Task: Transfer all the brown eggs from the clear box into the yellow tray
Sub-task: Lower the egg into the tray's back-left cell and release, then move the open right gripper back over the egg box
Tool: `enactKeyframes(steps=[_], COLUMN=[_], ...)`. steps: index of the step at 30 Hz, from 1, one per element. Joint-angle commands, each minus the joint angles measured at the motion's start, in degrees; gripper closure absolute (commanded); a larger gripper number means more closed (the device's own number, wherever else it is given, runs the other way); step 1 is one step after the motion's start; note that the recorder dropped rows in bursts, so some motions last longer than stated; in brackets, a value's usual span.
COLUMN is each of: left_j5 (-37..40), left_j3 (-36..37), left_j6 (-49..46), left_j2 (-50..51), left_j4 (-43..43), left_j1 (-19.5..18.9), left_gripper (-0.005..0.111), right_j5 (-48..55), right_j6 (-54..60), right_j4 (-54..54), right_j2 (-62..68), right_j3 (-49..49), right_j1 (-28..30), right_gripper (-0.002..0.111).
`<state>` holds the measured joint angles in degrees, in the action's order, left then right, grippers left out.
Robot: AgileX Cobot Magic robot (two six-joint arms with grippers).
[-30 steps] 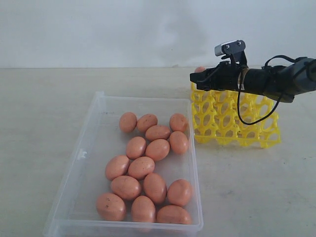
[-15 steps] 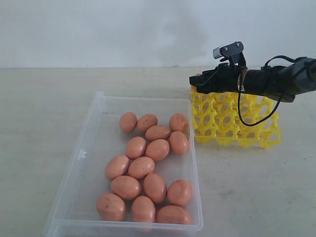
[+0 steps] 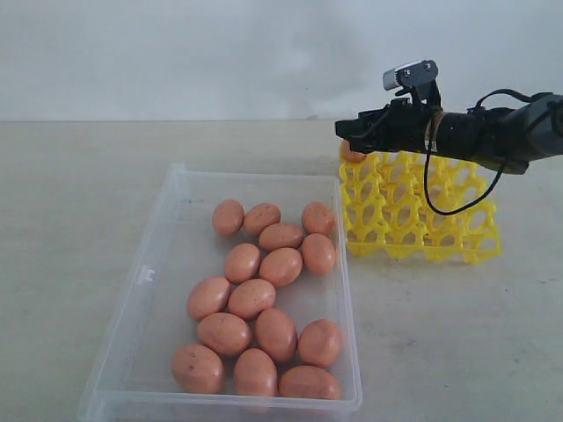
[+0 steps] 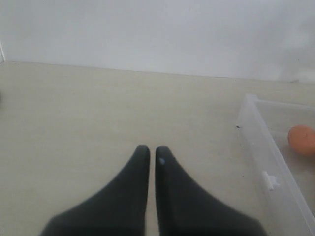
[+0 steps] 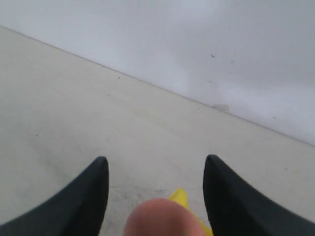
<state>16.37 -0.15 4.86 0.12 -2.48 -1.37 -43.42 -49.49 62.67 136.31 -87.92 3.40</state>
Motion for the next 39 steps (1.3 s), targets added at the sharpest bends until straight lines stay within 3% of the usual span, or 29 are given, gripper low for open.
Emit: enactKeyframes(steps=[1,5,8,11,14,18,23,29,31,34,39], left_j5=[-0.47,-0.47,-0.47,-0.47,-0.47,-0.47,-0.47,-0.47,-0.47,-0.47,-0.47], left_j3=[0.15,0.15,0.15,0.15,0.15,0.15,0.15,0.15,0.15,0.15,0.15], left_j6=[-0.13,-0.13,-0.13,-0.13,-0.13,-0.13,-0.13,-0.13,-0.13,-0.13,-0.13], left_j2=[-0.12,-0.12,-0.12,-0.12,-0.12,-0.12,-0.12,-0.12,-0.12,-0.12,-0.12], left_j4=[0.14,0.14,0.14,0.14,0.14,0.14,0.14,0.14,0.14,0.14,0.14], left_j1=[-0.20,-0.20,-0.20,-0.20,-0.20,-0.20,-0.20,-0.20,-0.20,-0.20,-0.20], left_gripper=[0.103,0.103,0.103,0.103,0.103,0.103,0.103,0.103,0.103,0.103,0.103], right_j5=[-0.51,-1.19,-4.55,-6.37,-9.46,-23.81,-26.54,-26.54,-21.96,-7.01,31.90], right_j6=[0.18,-0.48,-7.20,-20.56,-33.27,-38.35,-46.92,-46.16,-45.92,-43.42,-43.04], right_j4=[-0.92,-0.92,1.68,19.93,37.28,37.28,37.28,37.28,37.28,37.28,37.28], right_j2=[-1.49,-3.67,-7.59,-12.52,-16.01,-18.66,-21.13,-27.17,-30.01,-35.70,-47.04], right_j3=[-0.31,-0.31,-0.31,-0.31,-0.31,1.08,1.76,4.43,6.09,9.62,19.11], right_j1=[0.06,0.06,0.06,0.06,-0.06,0.03,-4.14,-13.91,-16.89,-19.97,-23.74], right_gripper=[0.058,0.058,0.058,0.059,0.071,0.108,0.108,0.108,0.108,0.108,0.108])
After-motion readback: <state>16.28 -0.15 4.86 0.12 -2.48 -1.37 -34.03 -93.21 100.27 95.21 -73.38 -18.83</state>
